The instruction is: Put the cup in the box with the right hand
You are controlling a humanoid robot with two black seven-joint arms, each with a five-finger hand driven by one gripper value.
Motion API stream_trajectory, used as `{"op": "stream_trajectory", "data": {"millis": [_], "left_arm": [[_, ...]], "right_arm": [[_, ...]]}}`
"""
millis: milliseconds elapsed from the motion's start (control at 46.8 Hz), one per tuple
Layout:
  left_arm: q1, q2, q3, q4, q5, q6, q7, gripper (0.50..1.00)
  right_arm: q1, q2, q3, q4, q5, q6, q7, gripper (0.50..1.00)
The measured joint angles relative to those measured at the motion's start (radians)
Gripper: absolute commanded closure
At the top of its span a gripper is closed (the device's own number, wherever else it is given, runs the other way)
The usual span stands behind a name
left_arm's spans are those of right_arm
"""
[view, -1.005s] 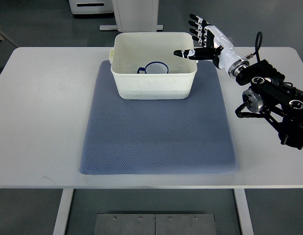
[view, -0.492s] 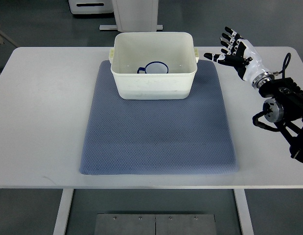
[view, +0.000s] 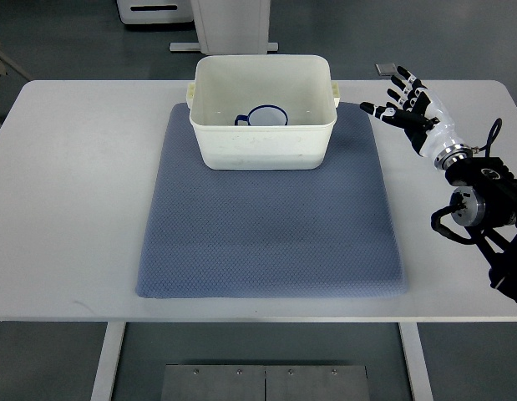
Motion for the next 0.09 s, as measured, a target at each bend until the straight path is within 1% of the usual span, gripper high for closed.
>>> {"op": "stream_trajectory", "data": {"millis": [86], "left_arm": [[0.000,0.000,0.000,0.000,0.000,0.000,0.000,0.500]], "right_arm": [[-0.017,0.009,0.001,0.000,0.000,0.000,0.002,0.500]]}}
